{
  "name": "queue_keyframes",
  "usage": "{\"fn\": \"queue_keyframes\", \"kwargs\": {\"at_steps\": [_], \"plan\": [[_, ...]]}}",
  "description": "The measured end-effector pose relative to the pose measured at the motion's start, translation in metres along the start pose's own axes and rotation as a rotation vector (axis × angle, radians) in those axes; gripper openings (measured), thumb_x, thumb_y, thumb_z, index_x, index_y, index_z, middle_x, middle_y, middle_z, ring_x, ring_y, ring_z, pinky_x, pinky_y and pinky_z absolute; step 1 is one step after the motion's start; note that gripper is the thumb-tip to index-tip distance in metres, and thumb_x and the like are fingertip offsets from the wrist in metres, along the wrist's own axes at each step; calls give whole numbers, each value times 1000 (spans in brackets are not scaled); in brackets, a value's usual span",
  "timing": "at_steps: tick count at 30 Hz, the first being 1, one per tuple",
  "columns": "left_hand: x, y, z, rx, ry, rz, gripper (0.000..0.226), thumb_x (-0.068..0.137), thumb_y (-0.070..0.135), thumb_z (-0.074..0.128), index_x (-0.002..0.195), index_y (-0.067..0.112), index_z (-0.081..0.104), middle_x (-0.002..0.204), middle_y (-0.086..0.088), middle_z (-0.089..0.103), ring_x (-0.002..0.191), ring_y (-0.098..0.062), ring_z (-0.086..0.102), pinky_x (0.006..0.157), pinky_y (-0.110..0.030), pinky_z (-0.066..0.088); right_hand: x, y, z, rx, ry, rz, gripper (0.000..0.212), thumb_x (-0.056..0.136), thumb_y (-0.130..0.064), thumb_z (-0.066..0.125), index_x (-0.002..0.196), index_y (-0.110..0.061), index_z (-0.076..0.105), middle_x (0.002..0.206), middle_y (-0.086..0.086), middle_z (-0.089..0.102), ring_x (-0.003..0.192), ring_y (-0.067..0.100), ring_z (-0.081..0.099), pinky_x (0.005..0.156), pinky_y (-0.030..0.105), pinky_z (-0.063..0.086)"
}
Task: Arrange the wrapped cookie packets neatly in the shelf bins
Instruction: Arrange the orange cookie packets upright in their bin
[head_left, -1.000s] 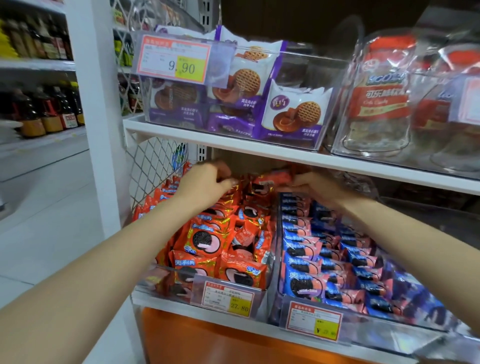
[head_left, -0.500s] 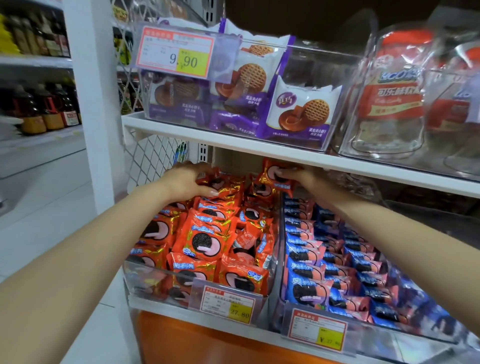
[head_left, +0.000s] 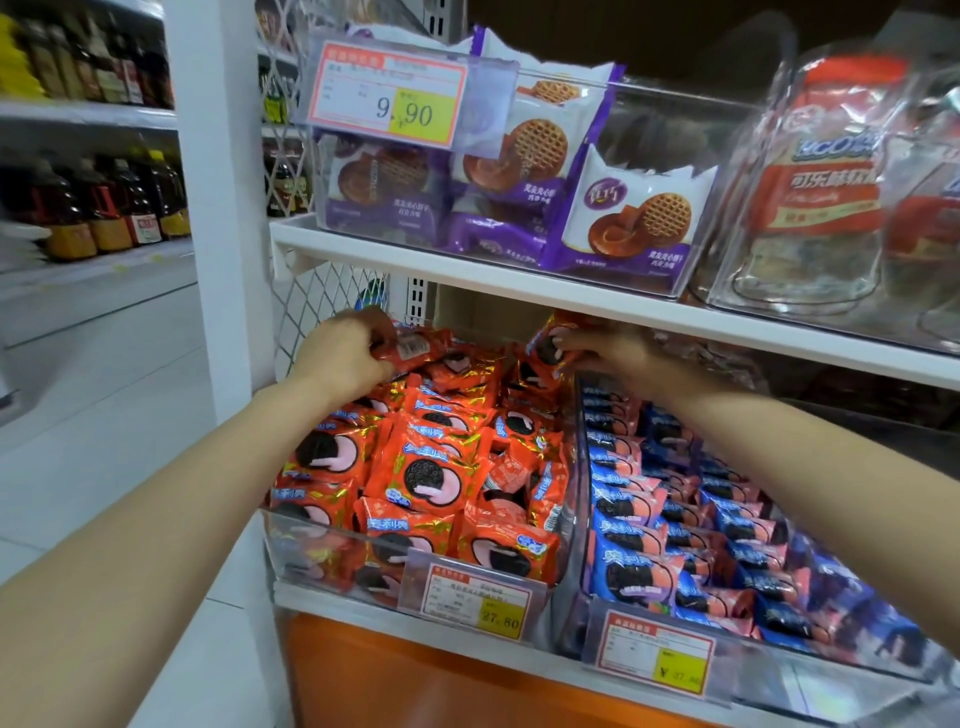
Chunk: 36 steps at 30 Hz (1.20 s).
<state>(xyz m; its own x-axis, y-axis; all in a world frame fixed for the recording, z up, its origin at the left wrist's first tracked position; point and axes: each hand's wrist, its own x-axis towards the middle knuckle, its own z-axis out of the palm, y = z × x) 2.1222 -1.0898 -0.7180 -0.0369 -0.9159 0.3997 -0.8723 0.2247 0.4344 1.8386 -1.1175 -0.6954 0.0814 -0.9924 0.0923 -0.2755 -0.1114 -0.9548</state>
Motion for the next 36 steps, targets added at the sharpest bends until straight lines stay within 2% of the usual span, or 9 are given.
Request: {"fn": "queue_keyframes", "kwargs": {"at_steps": [7,12,16,19,23,26,29,33,36], "plan": [[-1,2,-1,-71,-133,-74,70,71,30,80,128,8,47,127,-18,51,110,-32,54,94,-34,45,10,7,15,-298,112,-22,63,66,-3,80,123,-5,52,117,6,60,106,20,58,77,16,48],[-5,11,-11,-56,-17,-65,55,77,34,74,119,6,52,112,-18,62,103,-34,58,82,-34,45,3,6,28,-651,103,-155,33,69,-6,80,97,-13,64,103,6,61,98,20,57,75,16,45],[0,20,-21,-481,-39,-214,42,79,23,71,115,10,53,104,-12,62,91,-26,58,82,-32,46,7,1,30,-491,164,-130,26,71,-8,80,91,-6,63,77,-4,53,84,12,50,57,1,37],[0,25,-27,-899,-154,-365,21,86,19,62,106,16,57,101,-6,61,77,-16,56,66,-26,45,7,4,30,-814,113,-125,23,71,-21,81,81,-17,60,87,0,61,91,17,55,69,14,40],[-4,25,-29,-1132,-269,-451,5,92,22,50,95,18,53,85,-2,63,58,-14,61,50,-20,37,4,16,26,-1294,139,-155,30,80,-42,68,102,-21,64,118,2,57,115,25,49,98,37,31],[-7,22,-28,-1123,-314,-418,19,95,32,49,106,17,52,90,-6,68,57,-16,68,44,-18,36,4,16,27,-1277,148,-175,33,83,-41,66,110,-24,60,123,2,57,119,25,47,101,39,30],[-8,23,-28,-1067,-294,-405,31,91,41,53,107,14,55,87,-6,71,54,-13,67,58,-24,39,5,17,28,-1297,159,-189,36,83,-43,65,114,-26,59,123,2,57,121,26,47,101,39,30],[-13,27,-29,-990,-336,-296,20,88,25,61,104,13,58,90,-4,68,53,-8,66,63,-25,39,9,15,30,-1323,148,-198,37,81,-41,66,114,-25,61,120,0,61,119,25,50,99,37,32],[-14,33,-29,-929,-348,-222,14,84,15,66,97,16,61,75,6,70,53,-1,64,59,-17,44,8,11,30,-888,153,-319,22,87,-22,64,108,-16,67,112,2,67,111,19,58,99,32,42]]}}
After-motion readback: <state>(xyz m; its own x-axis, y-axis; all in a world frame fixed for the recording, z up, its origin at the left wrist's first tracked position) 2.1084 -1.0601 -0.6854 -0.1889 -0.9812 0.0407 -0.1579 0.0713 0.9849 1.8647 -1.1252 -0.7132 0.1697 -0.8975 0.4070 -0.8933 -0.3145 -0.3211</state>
